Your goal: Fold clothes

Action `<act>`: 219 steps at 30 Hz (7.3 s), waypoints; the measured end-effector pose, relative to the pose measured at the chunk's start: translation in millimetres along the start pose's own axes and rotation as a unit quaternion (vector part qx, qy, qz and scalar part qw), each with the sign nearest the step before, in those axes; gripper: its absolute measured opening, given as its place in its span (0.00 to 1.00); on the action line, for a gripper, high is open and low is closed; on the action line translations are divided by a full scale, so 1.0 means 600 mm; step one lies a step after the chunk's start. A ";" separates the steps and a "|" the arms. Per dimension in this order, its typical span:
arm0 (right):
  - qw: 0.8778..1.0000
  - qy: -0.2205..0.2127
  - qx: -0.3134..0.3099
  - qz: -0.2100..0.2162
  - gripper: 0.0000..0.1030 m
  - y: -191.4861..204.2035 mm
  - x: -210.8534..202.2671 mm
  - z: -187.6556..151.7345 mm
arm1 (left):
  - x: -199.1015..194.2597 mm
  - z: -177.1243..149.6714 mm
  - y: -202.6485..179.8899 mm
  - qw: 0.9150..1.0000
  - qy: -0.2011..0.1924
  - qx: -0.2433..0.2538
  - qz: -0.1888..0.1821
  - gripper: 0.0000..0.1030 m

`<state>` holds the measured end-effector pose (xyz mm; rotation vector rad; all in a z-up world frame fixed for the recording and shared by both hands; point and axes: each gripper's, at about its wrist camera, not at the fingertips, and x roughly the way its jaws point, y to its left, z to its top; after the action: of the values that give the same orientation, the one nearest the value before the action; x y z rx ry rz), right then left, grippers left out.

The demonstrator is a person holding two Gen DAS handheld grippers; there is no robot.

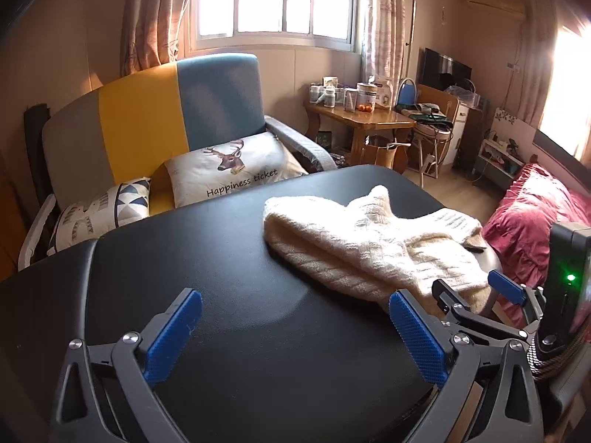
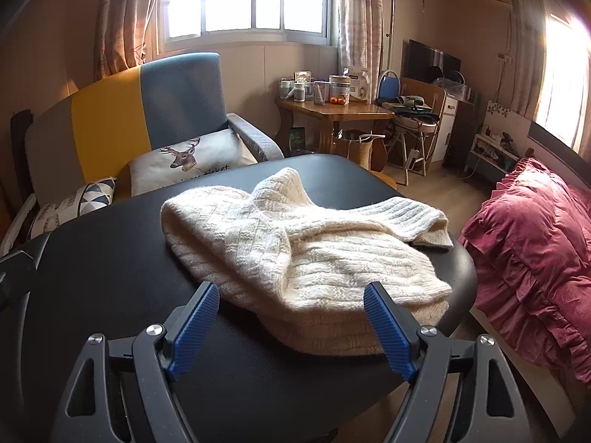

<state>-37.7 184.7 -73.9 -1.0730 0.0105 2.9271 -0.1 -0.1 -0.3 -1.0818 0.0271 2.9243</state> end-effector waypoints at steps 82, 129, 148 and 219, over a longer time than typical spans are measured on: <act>0.984 0.164 -0.001 -0.074 0.21 -0.247 0.450 0.089 | 0.469 -0.045 0.003 0.795 0.311 -0.410 -0.321 0.49; 0.953 0.097 -0.242 0.156 0.41 0.109 0.156 -0.100 | 0.298 -0.178 0.204 0.829 0.249 -0.400 -0.301 0.23; 0.977 0.090 -0.043 0.186 0.05 0.034 0.208 0.046 | 0.264 -0.252 0.279 0.821 0.228 -0.429 -0.300 0.43; 0.954 0.119 -0.019 0.275 0.27 0.053 0.126 -0.036 | 0.073 -0.253 0.510 0.965 0.133 -0.214 -0.071 0.48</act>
<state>-82.0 153.9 -139.1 -1.6613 0.3096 3.2409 56.8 -309.1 -141.4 -1.4513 -0.6739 2.6980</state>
